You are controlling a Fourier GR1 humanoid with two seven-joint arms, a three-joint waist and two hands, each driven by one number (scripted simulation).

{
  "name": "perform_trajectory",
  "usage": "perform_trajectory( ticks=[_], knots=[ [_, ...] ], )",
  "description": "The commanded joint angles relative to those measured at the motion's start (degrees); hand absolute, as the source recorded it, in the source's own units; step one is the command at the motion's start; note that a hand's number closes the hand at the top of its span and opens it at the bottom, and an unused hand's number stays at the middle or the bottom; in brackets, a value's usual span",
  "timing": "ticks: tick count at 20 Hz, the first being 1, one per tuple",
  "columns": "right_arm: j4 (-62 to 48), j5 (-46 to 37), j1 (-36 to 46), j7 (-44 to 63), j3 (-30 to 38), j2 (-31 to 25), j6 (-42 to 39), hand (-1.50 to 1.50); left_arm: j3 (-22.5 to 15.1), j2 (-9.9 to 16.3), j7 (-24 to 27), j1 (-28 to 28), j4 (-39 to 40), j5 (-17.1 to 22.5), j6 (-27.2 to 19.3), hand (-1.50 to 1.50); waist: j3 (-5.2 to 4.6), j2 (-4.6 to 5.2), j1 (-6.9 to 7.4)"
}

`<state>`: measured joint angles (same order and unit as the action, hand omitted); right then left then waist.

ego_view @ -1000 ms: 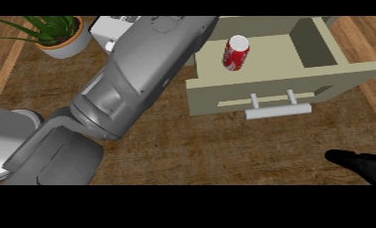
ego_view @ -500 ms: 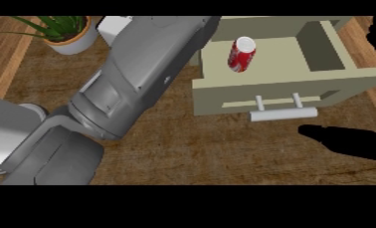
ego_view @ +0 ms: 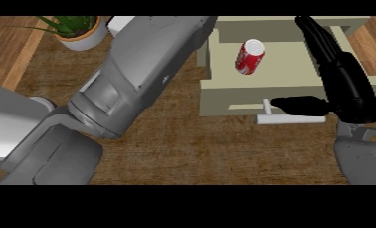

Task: Pick up the can, place it into the drawer and close the drawer

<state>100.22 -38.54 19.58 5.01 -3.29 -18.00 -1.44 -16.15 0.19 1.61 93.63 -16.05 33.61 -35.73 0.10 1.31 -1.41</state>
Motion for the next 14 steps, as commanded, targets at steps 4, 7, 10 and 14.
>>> perform_trajectory(
  ticks=[4,7,10,14],
  knots=[
    [-18.0,-12.6,8.2,-1.9,-5.3,2.6,6.7,-1.50,1.0,1.1,-1.0,-0.3,0.0,-0.4,2.3,-1.50,-0.06,-0.48,1.99],
    [-24.9,-14.9,8.4,-5.2,-6.0,5.0,11.9,-1.50,1.4,1.9,-0.1,-2.4,-1.1,-0.9,2.4,-1.50,-0.05,-0.66,2.12],
    [-32.8,-16.8,10.4,-7.5,-4.5,5.8,16.8,-1.50,0.9,1.4,-2.4,-2.4,-3.5,-1.8,-0.2,-1.50,-0.06,-1.07,2.88],
    [-43.6,-19.2,16.4,-8.3,-2.3,7.2,22.6,-1.50,0.7,5.5,-3.1,-4.5,-4.5,-2.8,3.1,-1.50,-0.06,-0.89,3.50]
  ],
)
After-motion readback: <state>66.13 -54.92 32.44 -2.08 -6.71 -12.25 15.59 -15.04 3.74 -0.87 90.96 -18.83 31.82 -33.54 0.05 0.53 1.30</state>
